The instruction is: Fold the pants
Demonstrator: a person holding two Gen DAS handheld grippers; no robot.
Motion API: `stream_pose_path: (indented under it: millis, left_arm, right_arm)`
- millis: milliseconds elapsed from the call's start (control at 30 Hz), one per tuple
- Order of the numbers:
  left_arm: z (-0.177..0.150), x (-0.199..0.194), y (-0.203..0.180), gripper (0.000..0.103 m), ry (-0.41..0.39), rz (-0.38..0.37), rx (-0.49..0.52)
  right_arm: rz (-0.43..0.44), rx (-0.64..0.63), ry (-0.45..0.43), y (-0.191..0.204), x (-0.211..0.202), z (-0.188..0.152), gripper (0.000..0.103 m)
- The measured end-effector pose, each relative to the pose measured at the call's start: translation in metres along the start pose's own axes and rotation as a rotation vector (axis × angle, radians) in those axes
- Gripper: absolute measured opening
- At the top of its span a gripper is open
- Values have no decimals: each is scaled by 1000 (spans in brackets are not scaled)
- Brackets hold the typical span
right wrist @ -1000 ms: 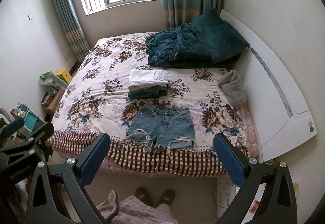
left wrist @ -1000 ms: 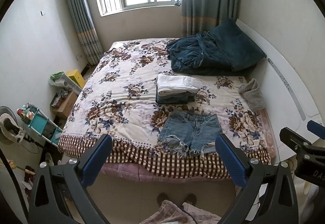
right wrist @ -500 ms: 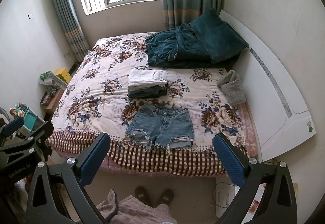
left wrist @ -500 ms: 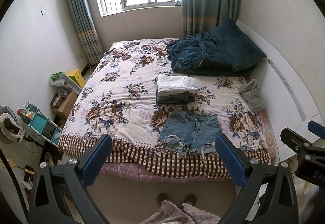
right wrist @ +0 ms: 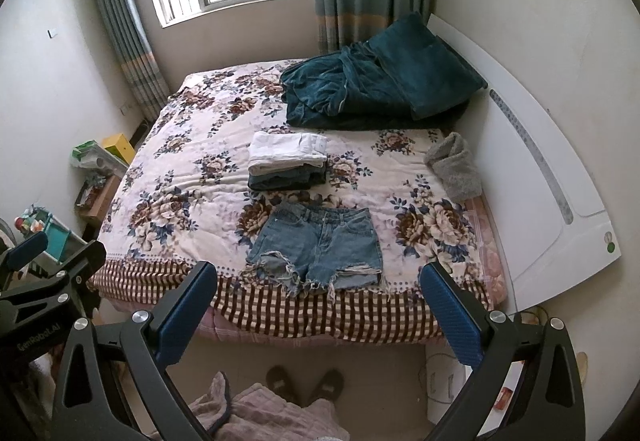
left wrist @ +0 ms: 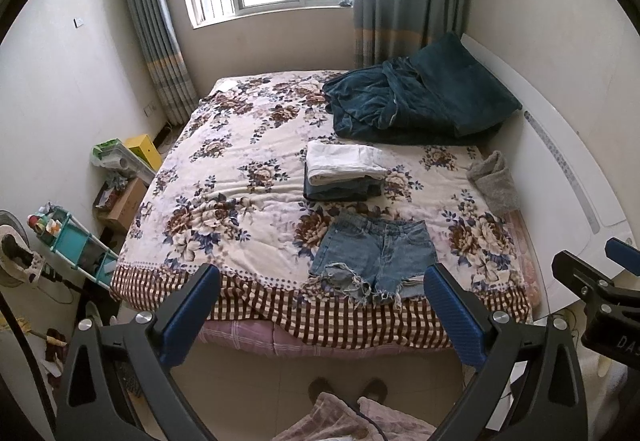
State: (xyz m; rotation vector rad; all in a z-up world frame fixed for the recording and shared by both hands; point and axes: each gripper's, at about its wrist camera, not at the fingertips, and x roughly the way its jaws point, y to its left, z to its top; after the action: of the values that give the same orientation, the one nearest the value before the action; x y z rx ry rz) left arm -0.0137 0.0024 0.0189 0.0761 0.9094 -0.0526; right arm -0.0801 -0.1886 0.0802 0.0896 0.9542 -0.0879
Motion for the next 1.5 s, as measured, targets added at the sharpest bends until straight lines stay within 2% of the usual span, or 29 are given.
stream_pose_path:
  millis: [100, 267, 433, 600, 633, 700, 733, 767, 900, 1000, 1100, 1233, 1333, 1500]
  left_arm:
    - [1, 13, 7, 103, 7, 2, -1]
    - [3, 57, 17, 103, 5, 78, 26]
    - [-7, 133, 16, 103, 50, 132, 56]
    - [-24, 215, 1, 103, 147, 227, 68]
    - [-29, 231, -4, 103, 179, 233, 68]
    - [-38, 268, -18, 103, 232, 265, 62]
    - [-41, 278, -23, 103, 249, 283, 63]
    - [-45, 297, -33, 103, 274, 306, 61]
    - [-58, 352, -79, 103, 297, 436, 82]
    - [-74, 406, -131, 103, 339, 498, 119]
    - [-96, 456, -181, 103, 421, 466, 104]
    - [-128, 510, -246, 103, 497, 393, 85]
    - [-154, 544, -297, 103, 550, 333, 92]
    - [-191, 579, -375, 103, 477, 346, 236]
  right_arm:
    - [-14, 19, 14, 5, 13, 0, 103]
    - [-12, 99, 28, 3, 64, 3, 103]
    - [49, 190, 77, -14, 149, 0, 103]
    - [68, 196, 209, -39, 252, -5, 103]
    - [75, 192, 229, -47, 271, -7, 98]
    - [112, 190, 281, -66, 318, -8, 82]
    - [130, 191, 299, -75, 338, -11, 67]
    - [151, 196, 327, -87, 361, -11, 59]
    - [217, 219, 439, -149, 462, -6, 60]
    - [278, 210, 532, -197, 543, -4, 72]
    - [282, 172, 647, -239, 626, -8, 74]
    - [305, 107, 728, -283, 714, -17, 74]
    - [352, 70, 790, -290, 756, -29, 74]
    - [460, 9, 885, -293, 828, -49, 74]
